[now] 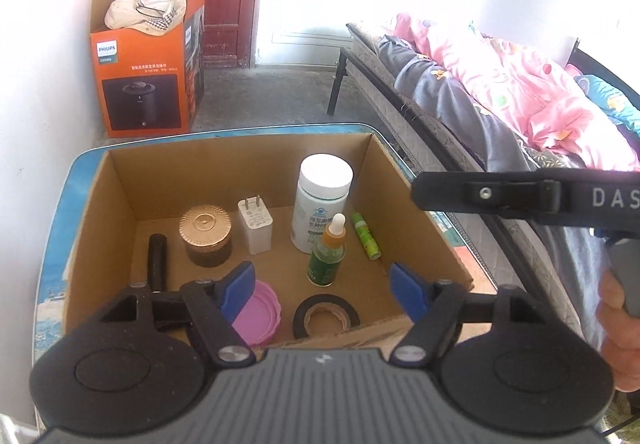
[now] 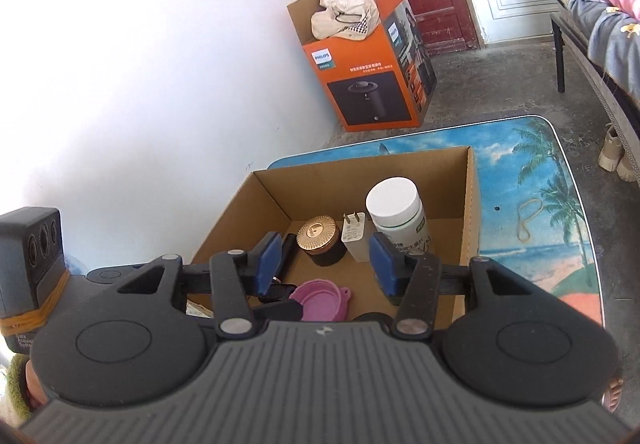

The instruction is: Organize rigid objects

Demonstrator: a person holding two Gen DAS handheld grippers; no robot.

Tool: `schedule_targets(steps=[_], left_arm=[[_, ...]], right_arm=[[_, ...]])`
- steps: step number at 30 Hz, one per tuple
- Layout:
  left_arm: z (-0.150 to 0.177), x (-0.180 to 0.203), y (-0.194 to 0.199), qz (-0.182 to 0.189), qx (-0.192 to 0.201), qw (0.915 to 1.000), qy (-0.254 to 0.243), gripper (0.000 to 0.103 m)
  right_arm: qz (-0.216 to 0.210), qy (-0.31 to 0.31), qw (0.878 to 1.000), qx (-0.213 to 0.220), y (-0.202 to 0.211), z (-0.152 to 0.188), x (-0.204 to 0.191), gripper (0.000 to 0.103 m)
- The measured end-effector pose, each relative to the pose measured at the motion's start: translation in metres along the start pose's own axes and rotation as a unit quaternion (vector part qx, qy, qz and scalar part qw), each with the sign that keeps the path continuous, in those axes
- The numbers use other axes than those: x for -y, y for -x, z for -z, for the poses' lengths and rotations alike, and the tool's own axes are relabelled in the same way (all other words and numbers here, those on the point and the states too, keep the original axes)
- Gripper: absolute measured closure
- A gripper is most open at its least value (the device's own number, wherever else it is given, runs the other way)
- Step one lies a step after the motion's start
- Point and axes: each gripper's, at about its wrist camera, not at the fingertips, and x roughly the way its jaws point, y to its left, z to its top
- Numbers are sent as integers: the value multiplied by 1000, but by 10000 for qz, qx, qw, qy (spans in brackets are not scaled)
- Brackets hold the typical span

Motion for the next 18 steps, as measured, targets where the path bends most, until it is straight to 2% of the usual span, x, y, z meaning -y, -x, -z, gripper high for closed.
schedule_targets(steps=[3, 5, 8, 10, 13, 16, 18], left_arm=[[17, 1, 20, -200, 105, 9997, 34, 13], [30, -2, 31, -396, 160, 9990, 105, 5], [47, -2, 39, -755, 149, 9969, 133, 0], [56, -1, 39, -953, 93, 9954, 90, 0], [68, -1, 32, -1205, -156, 9926, 77, 0], [77, -2, 24, -1321, -375, 9905, 23, 0], [81, -2, 21, -1383, -380, 9896, 40, 0]], right_arm=[[198, 44, 9994, 293, 27, 24, -12, 39], [319, 36, 9985, 446, 40, 41, -19, 20], [579, -29, 9970, 505, 48, 69, -27, 15], [800, -110, 9957, 449, 47, 87, -31, 11], [1125, -81, 9931, 328, 41, 106, -36, 3], [1534, 111, 9880, 114, 31, 120, -41, 1], [1737, 166, 9847, -30, 23, 125, -43, 1]])
